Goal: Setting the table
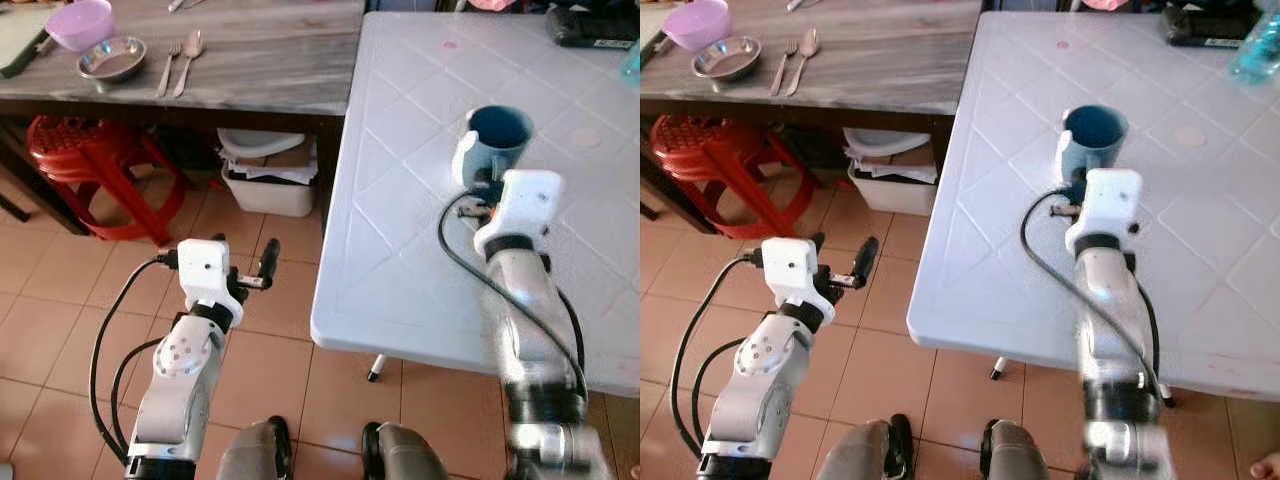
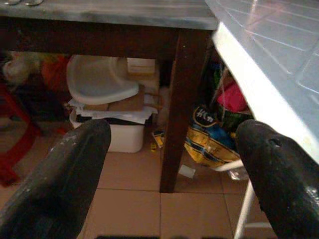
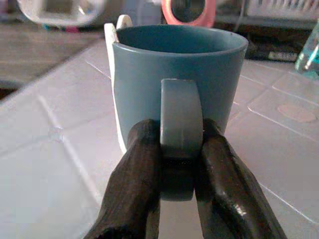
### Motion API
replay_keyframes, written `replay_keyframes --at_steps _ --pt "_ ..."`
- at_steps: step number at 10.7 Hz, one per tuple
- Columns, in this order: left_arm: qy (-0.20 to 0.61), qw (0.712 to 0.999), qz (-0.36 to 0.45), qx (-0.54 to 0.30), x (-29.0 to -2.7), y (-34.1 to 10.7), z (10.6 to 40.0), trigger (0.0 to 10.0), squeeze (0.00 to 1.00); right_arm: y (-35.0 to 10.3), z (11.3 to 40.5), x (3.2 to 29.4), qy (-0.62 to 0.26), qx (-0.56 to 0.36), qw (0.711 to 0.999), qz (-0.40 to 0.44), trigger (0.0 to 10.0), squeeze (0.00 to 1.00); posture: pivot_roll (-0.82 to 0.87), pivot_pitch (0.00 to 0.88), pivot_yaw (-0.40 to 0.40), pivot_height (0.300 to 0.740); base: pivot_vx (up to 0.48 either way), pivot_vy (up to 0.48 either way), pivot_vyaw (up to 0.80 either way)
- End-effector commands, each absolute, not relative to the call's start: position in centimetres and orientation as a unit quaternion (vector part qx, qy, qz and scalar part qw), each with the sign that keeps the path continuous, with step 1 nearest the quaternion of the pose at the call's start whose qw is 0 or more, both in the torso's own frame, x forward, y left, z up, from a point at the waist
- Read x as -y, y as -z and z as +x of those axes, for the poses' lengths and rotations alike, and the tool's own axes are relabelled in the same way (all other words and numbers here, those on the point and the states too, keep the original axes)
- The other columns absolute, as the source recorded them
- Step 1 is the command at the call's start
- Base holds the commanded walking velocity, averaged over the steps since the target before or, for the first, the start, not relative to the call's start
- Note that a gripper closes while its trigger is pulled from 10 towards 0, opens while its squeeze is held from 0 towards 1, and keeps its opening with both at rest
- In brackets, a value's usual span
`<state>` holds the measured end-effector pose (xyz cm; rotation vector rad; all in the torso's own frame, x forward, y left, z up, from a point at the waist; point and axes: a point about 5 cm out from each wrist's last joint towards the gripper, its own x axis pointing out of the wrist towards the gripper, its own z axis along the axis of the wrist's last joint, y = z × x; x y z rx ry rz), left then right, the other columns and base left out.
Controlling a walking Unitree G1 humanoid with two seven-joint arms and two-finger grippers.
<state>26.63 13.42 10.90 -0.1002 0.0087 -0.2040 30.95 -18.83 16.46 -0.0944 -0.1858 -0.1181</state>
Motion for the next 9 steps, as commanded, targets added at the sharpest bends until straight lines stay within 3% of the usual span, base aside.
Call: replay_keyframes --at_steps 1,2,9 --pt "0.089 0.995 -0.045 -0.010 -14.0 -10.7 26.6 10.0 0.00 -17.5 30.6 17.9 0.046 0.121 0.991 -0.045 4.6 0.00 -0.02 0.192 0.078 0.740 0.000 0.480 0.00" --pt "0.088 0.995 -0.045 -0.009 -13.8 -10.7 26.9 10.0 0.00 -16.5 29.9 16.5 0.027 0.109 0.993 -0.042 10.0 0.00 -0.02 0.187 0.080 0.740 0.000 0.480 0.00" --pt "0.092 0.995 -0.045 0.012 -14.0 -11.4 27.8 10.0 0.00 -16.9 30.0 16.8 0.033 0.112 0.992 -0.050 10.0 0.00 -0.03 0.181 0.072 0.740 0.000 0.474 0.00"
